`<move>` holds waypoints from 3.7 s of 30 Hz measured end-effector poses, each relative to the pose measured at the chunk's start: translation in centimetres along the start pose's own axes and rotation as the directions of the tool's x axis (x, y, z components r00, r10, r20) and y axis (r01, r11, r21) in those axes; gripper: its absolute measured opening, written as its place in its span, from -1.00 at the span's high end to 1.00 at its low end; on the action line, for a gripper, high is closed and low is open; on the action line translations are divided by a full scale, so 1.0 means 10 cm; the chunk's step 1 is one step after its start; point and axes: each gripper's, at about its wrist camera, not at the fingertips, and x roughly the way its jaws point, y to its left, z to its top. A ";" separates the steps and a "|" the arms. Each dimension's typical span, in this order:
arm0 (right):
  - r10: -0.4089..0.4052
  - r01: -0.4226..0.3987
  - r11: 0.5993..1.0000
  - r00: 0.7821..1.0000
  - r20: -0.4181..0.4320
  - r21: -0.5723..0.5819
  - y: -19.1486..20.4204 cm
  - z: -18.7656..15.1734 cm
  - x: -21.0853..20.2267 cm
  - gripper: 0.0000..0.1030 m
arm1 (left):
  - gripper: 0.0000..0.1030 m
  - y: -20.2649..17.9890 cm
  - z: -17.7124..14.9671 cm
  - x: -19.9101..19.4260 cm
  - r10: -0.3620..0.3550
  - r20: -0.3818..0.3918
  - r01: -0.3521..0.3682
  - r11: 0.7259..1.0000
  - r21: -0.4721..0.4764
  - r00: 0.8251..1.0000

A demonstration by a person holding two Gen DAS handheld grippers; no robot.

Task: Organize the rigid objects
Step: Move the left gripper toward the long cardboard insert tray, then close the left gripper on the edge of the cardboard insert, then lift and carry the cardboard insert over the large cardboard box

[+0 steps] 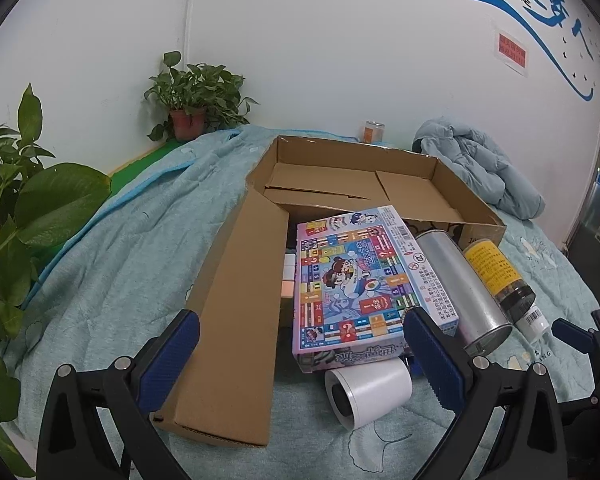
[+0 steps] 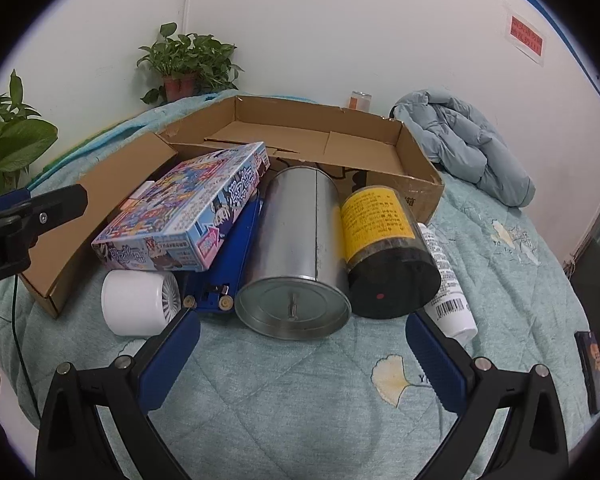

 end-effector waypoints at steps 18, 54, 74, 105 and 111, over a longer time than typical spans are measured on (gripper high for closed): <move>0.141 -0.142 0.989 0.990 -0.019 -0.049 0.37 0.12 0.16 -0.99 | -0.96 0.40 -0.08 0.44 0.161 -0.096 -0.143 0.975 0.170 0.982; 0.597 -0.601 0.789 0.799 -0.069 -0.129 1.24 0.18 0.11 -0.94 | -0.77 1.31 -0.03 0.01 0.043 -0.184 -0.053 0.997 -0.051 0.982; 0.626 -0.635 0.770 0.772 -0.113 -0.070 1.25 0.09 0.14 -0.86 | 0.35 1.29 -0.04 0.35 0.176 -0.263 -0.158 0.984 0.088 0.948; 0.513 -0.522 0.851 0.804 -0.302 0.055 1.97 0.54 0.42 0.76 | 0.69 1.87 -0.27 0.31 -0.159 -0.346 0.061 0.959 -0.278 0.925; 0.488 -0.501 0.865 0.817 -0.307 0.041 2.00 0.44 0.36 0.75 | 0.55 1.80 -0.27 0.41 -0.071 -0.376 0.001 0.983 -0.183 0.924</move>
